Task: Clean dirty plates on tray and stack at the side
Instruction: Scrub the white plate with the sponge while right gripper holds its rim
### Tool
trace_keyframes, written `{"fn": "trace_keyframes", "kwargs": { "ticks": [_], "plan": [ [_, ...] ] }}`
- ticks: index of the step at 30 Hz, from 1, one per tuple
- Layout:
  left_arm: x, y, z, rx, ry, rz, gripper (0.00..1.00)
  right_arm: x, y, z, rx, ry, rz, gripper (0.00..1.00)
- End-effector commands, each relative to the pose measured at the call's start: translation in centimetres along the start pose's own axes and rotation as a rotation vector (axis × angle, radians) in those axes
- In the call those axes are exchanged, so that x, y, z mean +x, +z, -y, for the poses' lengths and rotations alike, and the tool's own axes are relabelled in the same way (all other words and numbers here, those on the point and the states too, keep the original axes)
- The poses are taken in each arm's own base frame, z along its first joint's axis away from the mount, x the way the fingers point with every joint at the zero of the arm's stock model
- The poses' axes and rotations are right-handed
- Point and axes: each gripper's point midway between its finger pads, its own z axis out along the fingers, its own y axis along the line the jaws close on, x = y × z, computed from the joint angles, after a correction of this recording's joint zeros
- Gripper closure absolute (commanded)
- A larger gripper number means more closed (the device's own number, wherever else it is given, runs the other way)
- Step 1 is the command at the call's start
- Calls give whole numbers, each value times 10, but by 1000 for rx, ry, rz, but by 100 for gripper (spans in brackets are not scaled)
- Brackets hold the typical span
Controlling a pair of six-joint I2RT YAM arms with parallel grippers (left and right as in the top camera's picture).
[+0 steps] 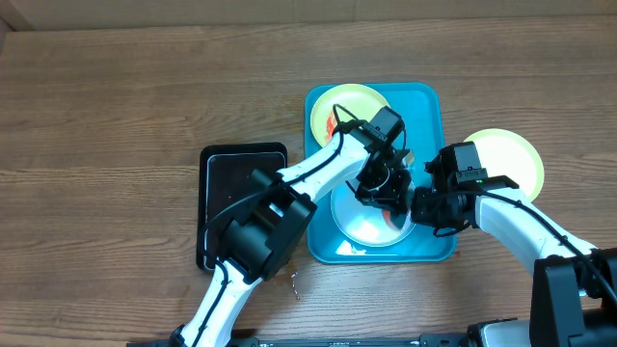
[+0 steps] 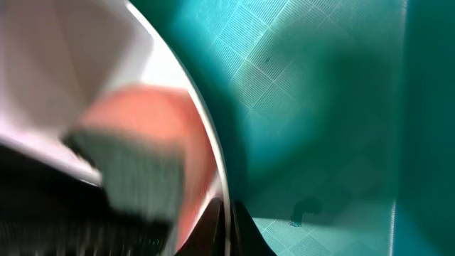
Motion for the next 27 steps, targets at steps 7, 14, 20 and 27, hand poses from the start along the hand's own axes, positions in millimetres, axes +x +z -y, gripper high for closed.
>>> {"fn": "trace_keyframes", "kwargs": {
  "ticks": [7,14,20,27],
  "plan": [
    [35,-13,-59,-210,-211,-132,96,4,3,6,29,-27,-10,96],
    [27,-49,-100,-487,-317,-15,96,4,3,6,29,-27,-10,96],
    [11,-96,-126,-754,-321,154,96,4,3,6,30,-27,-10,96],
    [3,-122,-135,-880,-327,230,96,4,3,6,30,-27,-10,96]
  ]
}}
